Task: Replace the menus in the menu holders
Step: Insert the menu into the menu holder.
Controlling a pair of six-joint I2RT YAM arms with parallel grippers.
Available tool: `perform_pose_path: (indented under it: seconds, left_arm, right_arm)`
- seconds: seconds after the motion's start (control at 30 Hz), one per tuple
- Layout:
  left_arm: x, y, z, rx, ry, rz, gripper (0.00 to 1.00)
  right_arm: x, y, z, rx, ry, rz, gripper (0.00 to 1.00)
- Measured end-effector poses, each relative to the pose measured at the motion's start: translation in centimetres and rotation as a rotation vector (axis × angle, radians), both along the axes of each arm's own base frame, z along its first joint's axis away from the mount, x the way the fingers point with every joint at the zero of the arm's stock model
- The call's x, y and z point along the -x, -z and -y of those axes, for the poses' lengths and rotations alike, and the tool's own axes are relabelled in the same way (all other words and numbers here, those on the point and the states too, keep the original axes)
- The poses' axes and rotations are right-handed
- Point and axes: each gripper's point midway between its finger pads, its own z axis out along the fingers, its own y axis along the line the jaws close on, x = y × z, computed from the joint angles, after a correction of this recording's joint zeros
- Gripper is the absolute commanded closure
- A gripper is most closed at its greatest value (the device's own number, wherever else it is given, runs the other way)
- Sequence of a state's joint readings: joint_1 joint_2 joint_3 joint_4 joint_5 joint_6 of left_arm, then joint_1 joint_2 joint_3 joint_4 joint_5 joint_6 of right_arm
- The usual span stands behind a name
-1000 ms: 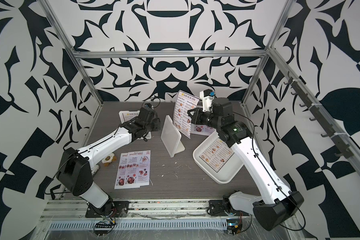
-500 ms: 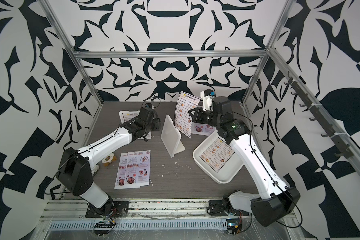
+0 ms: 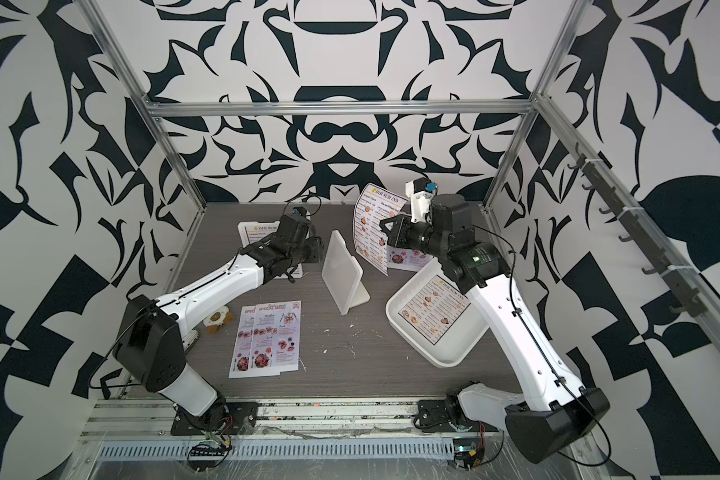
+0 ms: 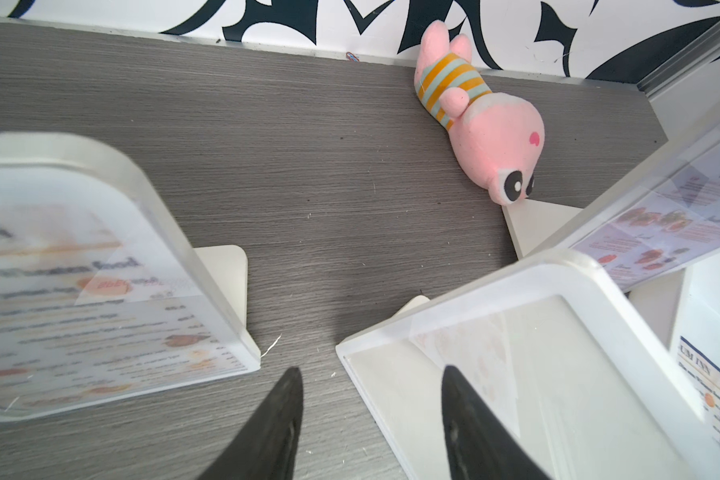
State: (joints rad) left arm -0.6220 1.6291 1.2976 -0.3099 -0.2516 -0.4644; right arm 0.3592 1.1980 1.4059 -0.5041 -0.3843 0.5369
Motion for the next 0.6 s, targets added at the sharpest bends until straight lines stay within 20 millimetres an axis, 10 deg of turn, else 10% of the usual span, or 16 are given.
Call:
perform_pose_path:
  seconds: [0.6]
  left_arm:
    - [-0.08, 0.51, 0.14, -0.002, 0.001, -0.01, 0.44]
  right_arm:
    - [0.49, 0.14, -0.72, -0.052, -0.034, -0.027, 1.0]
